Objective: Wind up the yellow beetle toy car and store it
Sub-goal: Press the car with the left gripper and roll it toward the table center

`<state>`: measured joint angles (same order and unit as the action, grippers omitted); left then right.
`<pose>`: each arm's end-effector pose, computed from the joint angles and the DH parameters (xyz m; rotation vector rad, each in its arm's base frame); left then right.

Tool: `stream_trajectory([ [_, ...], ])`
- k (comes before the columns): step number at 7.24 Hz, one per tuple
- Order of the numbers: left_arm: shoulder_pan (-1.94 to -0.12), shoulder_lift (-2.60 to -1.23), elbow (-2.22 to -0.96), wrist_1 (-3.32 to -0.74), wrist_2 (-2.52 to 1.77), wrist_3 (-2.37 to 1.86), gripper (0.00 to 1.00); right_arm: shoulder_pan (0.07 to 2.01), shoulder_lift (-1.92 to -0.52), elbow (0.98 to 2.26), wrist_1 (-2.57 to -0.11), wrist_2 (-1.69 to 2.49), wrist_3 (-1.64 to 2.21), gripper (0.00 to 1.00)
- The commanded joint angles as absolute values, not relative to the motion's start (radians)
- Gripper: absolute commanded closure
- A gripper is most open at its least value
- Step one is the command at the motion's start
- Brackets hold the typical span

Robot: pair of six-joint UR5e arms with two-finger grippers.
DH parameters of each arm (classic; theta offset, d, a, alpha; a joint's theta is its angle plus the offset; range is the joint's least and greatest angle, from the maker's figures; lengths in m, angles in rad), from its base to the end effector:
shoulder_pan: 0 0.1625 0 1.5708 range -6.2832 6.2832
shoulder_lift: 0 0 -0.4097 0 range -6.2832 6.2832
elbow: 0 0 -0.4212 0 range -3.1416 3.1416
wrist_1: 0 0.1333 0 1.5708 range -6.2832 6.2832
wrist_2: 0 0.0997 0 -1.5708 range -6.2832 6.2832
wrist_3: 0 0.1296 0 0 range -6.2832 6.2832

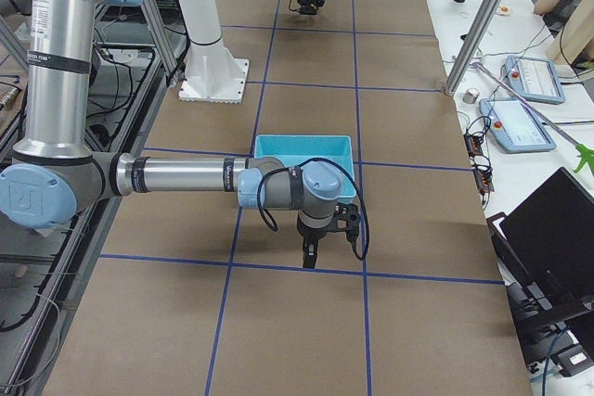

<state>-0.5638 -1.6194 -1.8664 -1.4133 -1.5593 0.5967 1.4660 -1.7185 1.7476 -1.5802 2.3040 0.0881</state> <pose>0.3831 -0.4017 0.5384 0.2065 0.0299 1.5975 -0.0020 -0.4646 0.6498 -0.0519 -0.7316 -0.0232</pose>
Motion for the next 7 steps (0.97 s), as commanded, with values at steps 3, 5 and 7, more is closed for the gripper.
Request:
stream_trajectory([
  [3,-0.598,-1.751,-1.937,-1.388,-1.65,0.597,1.0,1.465,-1.715,1.747,-1.578,2.304,0.087,0.0],
  [5,-0.595,-1.819,-1.889,-1.39,-1.74,0.479,1.0,1.465,-1.715,1.747,-1.578,2.304,0.087,0.0],
  [7,-0.598,-1.864,-1.826,-1.385,-1.755,0.477,1.0,1.466,-1.715,1.747,-1.578,2.304,0.087,0.0],
])
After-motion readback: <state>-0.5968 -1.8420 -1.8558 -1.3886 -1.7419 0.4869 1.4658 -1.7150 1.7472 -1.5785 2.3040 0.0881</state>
